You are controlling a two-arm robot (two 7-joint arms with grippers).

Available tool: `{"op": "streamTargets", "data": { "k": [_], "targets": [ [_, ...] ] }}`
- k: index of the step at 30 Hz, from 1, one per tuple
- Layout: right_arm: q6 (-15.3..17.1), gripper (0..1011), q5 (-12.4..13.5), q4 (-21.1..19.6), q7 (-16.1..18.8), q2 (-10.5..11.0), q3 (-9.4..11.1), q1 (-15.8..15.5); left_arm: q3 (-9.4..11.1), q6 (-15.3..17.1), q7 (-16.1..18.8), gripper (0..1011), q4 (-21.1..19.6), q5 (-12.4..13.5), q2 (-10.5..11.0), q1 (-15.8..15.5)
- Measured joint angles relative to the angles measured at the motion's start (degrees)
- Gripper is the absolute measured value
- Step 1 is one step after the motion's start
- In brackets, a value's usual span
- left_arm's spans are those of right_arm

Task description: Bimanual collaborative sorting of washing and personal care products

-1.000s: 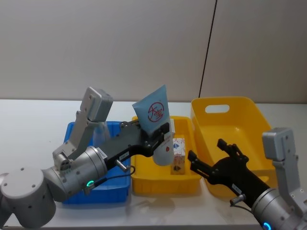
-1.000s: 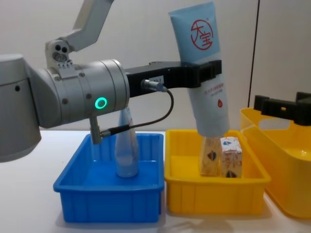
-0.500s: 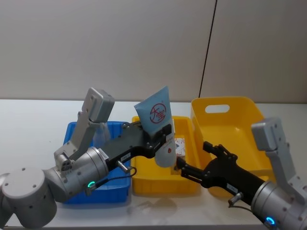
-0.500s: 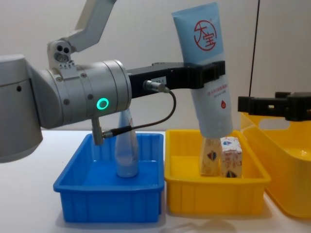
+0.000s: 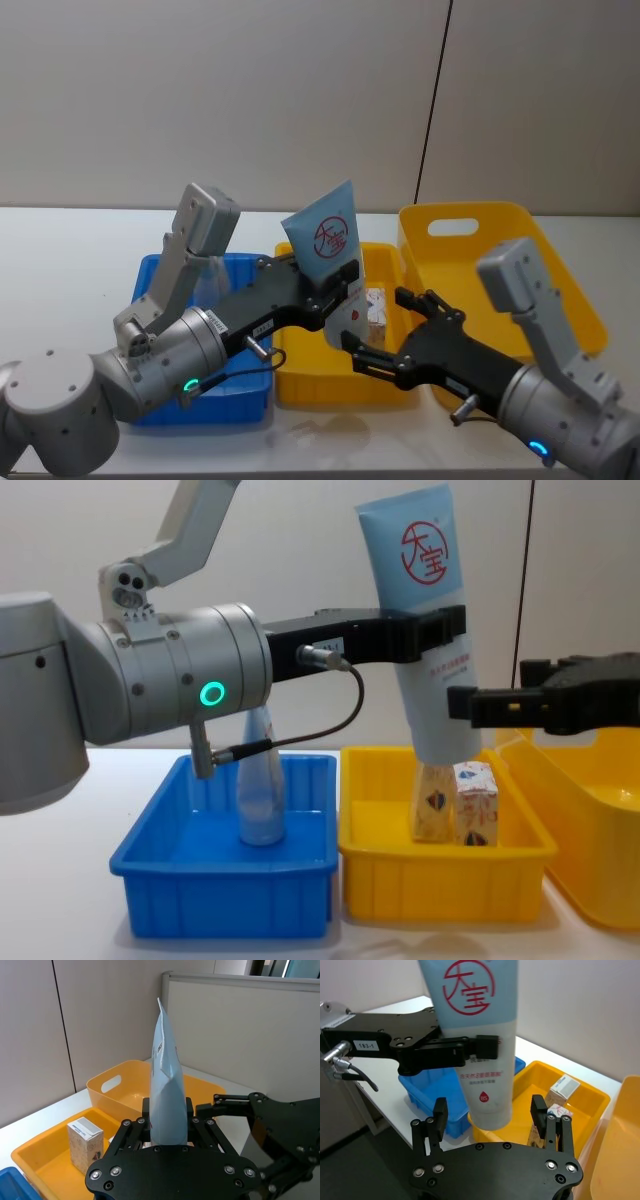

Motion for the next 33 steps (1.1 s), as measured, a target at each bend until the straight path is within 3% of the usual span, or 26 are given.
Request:
{"op": "streamTargets", "data": {
  "k": [17,25,33],
  "targets": [
    [-1.0,1003,-8.7,5.5,-0.3,-1.6,-6.4,6.1,0.0,0.0,-0.1,299,0.0,0.0,0.0,0.0],
    [-1.9,1003,-12.6,9.4,-2.6,-4.2,-8.7,8.6,0.0,0.0,-0.1,299,0.0,0.0,0.0,0.0],
    [-4.8,1003,-16.0,13.7,-6.5,-7.8,-10.0,10.2,0.0,0.0,-0.1,299,0.0,0.0,0.0,0.0]
  ]
}}
